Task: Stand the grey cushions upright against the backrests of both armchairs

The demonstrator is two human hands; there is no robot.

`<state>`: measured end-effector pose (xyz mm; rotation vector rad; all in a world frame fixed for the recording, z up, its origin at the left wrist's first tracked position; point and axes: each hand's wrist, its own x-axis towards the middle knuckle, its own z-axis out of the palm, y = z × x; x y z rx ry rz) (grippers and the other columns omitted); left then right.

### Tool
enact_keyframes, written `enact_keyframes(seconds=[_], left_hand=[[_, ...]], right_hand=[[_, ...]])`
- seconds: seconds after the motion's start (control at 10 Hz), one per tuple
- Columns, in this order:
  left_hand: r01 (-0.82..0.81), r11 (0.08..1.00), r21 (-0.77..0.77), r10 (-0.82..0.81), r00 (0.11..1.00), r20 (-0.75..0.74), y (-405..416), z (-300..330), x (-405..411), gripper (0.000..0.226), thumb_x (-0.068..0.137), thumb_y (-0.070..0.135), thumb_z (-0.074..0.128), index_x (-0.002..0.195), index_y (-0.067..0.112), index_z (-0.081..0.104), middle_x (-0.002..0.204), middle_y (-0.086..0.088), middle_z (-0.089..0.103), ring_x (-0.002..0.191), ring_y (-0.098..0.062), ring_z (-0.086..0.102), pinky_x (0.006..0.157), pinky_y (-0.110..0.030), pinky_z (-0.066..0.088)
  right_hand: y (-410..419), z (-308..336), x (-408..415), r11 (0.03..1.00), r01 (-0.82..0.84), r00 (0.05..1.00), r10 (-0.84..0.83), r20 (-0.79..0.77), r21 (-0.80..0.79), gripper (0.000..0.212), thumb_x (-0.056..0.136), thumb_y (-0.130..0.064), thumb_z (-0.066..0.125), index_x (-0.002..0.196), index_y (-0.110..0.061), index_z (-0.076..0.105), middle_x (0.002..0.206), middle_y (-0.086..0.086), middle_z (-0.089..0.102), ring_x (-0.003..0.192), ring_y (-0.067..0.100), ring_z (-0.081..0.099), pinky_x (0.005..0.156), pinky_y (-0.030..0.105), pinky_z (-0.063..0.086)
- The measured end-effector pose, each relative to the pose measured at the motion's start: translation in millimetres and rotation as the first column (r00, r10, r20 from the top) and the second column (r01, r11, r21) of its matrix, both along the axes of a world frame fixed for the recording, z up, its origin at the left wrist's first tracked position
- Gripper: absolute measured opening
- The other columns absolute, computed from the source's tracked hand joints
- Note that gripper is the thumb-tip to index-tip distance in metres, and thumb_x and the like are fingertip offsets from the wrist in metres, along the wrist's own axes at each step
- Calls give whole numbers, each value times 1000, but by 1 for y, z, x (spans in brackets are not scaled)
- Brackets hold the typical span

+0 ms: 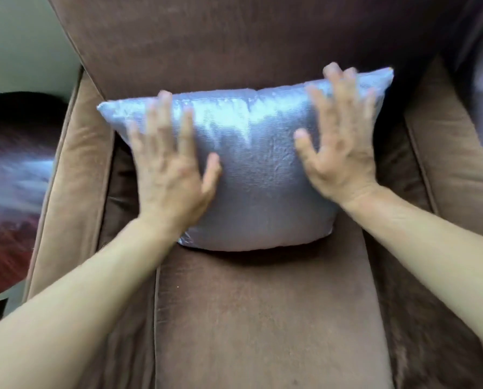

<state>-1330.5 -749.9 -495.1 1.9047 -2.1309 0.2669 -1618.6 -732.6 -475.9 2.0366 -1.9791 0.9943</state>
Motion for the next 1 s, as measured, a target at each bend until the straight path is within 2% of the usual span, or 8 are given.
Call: enact_keyframes(seconds=[0.1,0.2,0.3,0.4,0.6,0.7,0.9,1.0], left_hand=[[212,968,136,-221,974,54,28,19,-28,94,100,64,43,168,2,24,175,-25,20,163,-43,19,125,-73,15],[79,977,196,-96,992,79,12,13,-7,105,96,77,32,169,4,13,178,-20,9,166,-36,10,125,-71,10],[-35,980,198,27,999,40,-6,25,18,101,98,78,26,169,8,13,179,-15,10,165,-35,13,125,-70,13],[-99,974,202,103,995,-11,-9,32,35,92,102,73,26,169,12,17,179,-10,13,159,-42,27,121,-70,24],[-88,956,279,79,996,43,14,60,57,85,98,58,35,163,4,30,169,-30,30,134,-55,51,102,-66,45],[4,923,384,-51,992,111,45,60,54,80,100,53,44,161,3,37,166,-31,35,137,-50,52,103,-64,45],[-106,863,495,65,993,99,94,55,33,81,101,59,48,164,11,34,172,-24,29,149,-43,41,113,-60,39],[-56,825,563,15,997,78,106,57,27,82,101,61,47,166,12,31,174,-22,25,153,-41,37,115,-59,38]], right_hand=[[8,-4,11,968,-88,960,146,-239,237,69,100,-44,46,163,-19,35,172,13,26,160,38,20,126,67,5],[0,-2,-8,953,7,963,75,-259,302,71,102,-53,36,166,-23,26,175,10,19,162,34,15,126,66,2],[-9,8,-50,912,157,958,-48,-283,379,73,105,-58,28,167,-21,19,176,8,14,163,33,11,127,64,3],[-5,7,-65,881,232,957,-131,-258,413,69,107,-55,27,167,-22,16,176,11,14,161,39,13,127,65,6],[33,18,-62,786,308,951,-272,-147,536,79,107,-49,34,166,-4,9,174,21,12,161,37,13,129,62,6],[64,13,-41,761,241,958,-88,-273,602,86,104,-55,36,164,3,10,172,26,14,161,40,15,128,62,8],[95,26,-6,740,190,959,0,-283,645,84,103,-58,36,167,-10,8,174,22,10,161,40,14,128,61,7],[103,30,4,722,154,943,96,-319,674,82,104,-56,37,167,-13,8,175,21,5,161,39,10,127,62,7]])
